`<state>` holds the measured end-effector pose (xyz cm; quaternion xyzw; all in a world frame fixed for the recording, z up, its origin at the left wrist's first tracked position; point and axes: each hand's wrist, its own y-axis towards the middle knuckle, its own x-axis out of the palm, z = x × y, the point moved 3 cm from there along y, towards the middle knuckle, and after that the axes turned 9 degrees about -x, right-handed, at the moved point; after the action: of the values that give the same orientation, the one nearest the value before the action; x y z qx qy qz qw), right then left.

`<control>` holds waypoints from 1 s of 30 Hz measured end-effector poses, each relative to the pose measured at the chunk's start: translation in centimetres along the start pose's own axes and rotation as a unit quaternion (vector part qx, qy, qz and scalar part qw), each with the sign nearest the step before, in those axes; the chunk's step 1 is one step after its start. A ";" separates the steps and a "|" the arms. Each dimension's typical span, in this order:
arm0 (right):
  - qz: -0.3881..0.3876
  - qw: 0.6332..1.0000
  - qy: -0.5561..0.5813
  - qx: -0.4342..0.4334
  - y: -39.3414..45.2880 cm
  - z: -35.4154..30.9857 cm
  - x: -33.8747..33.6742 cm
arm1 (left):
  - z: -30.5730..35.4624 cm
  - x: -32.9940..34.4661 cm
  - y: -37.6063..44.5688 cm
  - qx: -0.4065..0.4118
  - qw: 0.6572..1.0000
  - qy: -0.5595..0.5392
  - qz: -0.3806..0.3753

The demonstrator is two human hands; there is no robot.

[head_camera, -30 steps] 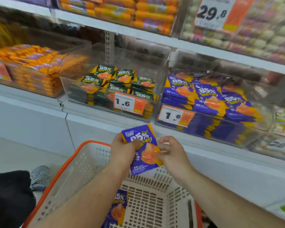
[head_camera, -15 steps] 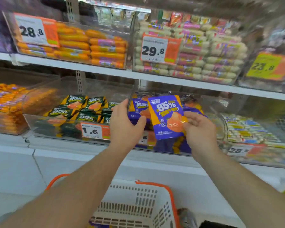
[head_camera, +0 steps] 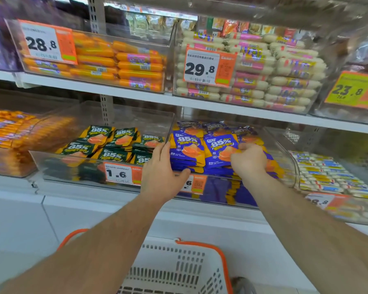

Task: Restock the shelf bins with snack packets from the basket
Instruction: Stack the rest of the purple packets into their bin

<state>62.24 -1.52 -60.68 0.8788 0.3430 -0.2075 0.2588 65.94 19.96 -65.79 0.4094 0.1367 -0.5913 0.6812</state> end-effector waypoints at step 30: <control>-0.155 0.939 0.075 -0.296 -15.3 -0.9 12.3 | -11.4 0.6 -8.9 -0.080 0.986 -0.078 -0.122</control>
<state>59.94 14.78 -71.40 0.7114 0.5393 -0.0670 0.4456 61.39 28.08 -76.88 0.2863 0.1788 -0.6872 0.6432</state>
